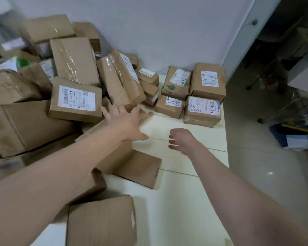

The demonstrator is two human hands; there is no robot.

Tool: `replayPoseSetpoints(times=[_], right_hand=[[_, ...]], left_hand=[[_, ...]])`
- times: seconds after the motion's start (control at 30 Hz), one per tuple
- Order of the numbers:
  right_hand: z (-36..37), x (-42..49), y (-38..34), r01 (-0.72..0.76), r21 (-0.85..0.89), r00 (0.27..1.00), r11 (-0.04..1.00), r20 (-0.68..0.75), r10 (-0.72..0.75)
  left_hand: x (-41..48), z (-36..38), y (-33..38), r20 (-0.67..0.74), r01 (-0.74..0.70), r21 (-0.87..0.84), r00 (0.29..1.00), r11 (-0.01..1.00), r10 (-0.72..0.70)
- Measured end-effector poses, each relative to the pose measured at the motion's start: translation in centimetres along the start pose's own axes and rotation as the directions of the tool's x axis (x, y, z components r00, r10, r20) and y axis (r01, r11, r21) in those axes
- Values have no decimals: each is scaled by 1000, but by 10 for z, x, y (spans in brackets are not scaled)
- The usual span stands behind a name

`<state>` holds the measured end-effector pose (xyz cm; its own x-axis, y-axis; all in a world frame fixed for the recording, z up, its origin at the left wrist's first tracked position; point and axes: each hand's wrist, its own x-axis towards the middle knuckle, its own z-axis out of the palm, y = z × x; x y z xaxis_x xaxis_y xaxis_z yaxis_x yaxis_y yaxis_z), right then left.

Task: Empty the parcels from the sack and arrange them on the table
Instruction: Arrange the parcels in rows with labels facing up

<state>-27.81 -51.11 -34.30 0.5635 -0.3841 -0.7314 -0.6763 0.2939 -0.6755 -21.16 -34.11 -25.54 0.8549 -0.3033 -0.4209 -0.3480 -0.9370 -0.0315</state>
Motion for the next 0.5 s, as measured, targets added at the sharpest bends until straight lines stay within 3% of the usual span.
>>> replayPoseSetpoints(times=[0.07,0.13,0.27,0.4,0.5], right_hand=[[13,-8,5,-7,-15,999,1000,53,8],[22,-17,10,-23,-32,994,999,107,27],[21,-30,18,-45,-32,979,998,199,51],[-1,-36,16,-92,167,983,982,170,63],[-32,-40,18,-79,409,989,909,144,21]], left_hand=[[-14,-3,-21,143,80,11,986,997,-81],[-25,0,-31,173,135,34,975,990,-139],[-35,-3,-27,-30,165,-135,985,977,-170],[-41,-12,9,-168,-145,-383,982,912,85],[-46,-4,40,-246,-370,-364,923,854,295]])
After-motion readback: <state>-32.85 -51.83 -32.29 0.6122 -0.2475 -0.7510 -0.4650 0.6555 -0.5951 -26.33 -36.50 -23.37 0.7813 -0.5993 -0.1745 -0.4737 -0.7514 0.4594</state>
